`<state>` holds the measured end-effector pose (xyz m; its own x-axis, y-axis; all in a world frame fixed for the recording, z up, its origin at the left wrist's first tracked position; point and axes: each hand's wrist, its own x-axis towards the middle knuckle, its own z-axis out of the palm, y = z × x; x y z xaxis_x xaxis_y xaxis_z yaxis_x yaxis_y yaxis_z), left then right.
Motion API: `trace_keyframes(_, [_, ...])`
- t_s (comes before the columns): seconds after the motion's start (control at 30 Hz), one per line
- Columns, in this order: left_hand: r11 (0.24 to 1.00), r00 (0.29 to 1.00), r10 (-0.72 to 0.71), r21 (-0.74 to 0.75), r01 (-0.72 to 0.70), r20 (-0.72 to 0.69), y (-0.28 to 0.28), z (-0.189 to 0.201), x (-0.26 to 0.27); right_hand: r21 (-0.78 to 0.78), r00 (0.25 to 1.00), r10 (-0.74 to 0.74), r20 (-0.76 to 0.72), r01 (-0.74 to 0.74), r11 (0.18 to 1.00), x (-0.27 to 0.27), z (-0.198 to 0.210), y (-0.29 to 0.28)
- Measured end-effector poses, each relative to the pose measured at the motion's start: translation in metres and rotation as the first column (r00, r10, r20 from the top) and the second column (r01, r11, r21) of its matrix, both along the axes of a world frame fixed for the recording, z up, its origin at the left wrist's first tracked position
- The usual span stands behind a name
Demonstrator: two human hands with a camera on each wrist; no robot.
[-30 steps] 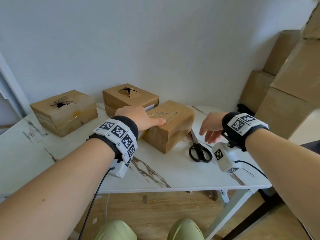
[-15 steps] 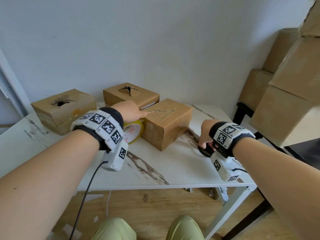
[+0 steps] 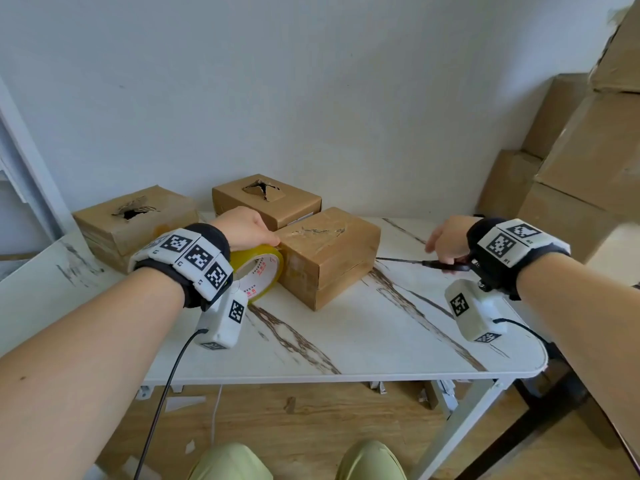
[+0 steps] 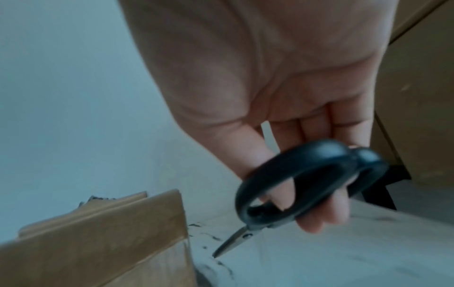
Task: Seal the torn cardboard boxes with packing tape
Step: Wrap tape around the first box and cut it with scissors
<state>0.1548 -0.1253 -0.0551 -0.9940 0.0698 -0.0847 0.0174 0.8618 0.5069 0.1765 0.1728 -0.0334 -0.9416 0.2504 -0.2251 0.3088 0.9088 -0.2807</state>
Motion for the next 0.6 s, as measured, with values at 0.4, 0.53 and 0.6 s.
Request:
trace_keyframes(0.4, [0.986,0.995,0.019,0.166,-0.003,-0.096,-0.001,-0.008,-0.001,0.114,0.998,-0.014,0.056,0.008,0.993,0.005,0.016,0.014])
trace_keyframes(0.53, [0.982,0.994,-0.027,0.185,0.047,-0.107,0.001,-0.008,0.0,0.089,0.994,-0.019,0.104,0.009,0.996,0.007,0.022,0.014])
trace_keyframes(0.6, [0.982,0.993,-0.029,0.182,0.049,-0.114,0.001,-0.007,0.001,0.095,0.993,-0.013,0.116,0.001,0.995,0.008,0.021,0.014])
